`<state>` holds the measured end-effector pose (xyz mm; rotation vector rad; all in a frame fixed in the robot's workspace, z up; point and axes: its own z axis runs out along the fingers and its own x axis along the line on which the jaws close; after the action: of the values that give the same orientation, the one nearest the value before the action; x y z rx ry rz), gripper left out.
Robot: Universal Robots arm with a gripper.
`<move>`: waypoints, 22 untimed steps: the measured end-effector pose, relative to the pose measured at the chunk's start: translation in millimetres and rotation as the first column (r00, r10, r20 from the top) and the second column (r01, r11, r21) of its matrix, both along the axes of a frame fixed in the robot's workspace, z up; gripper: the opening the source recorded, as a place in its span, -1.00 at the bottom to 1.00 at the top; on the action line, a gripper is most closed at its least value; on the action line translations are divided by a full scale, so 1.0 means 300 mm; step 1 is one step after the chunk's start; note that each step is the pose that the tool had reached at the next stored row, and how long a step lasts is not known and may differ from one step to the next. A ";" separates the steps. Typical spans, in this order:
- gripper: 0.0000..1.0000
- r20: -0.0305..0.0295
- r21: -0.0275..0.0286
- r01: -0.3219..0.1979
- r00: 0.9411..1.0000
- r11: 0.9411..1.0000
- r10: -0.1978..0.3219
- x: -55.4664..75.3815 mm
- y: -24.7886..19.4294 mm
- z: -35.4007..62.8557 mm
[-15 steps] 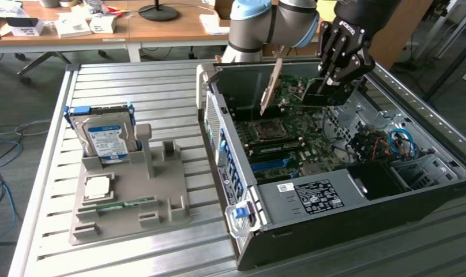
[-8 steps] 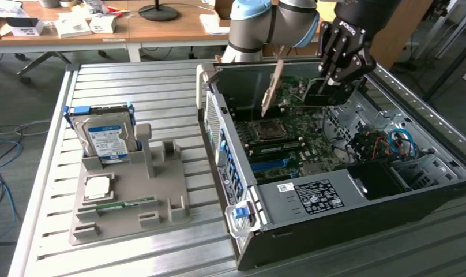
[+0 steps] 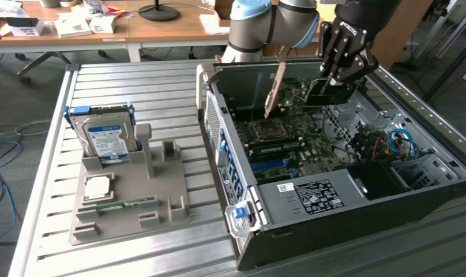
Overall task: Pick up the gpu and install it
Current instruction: 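Insert the gpu into the slot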
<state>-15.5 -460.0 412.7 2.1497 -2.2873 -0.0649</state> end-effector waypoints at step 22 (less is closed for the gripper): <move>-0.47 0.014 0.007 -0.002 1.000 1.000 0.002 -0.002 0.000 -0.026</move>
<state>-15.9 -460.0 404.8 2.1622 -2.2958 -0.0586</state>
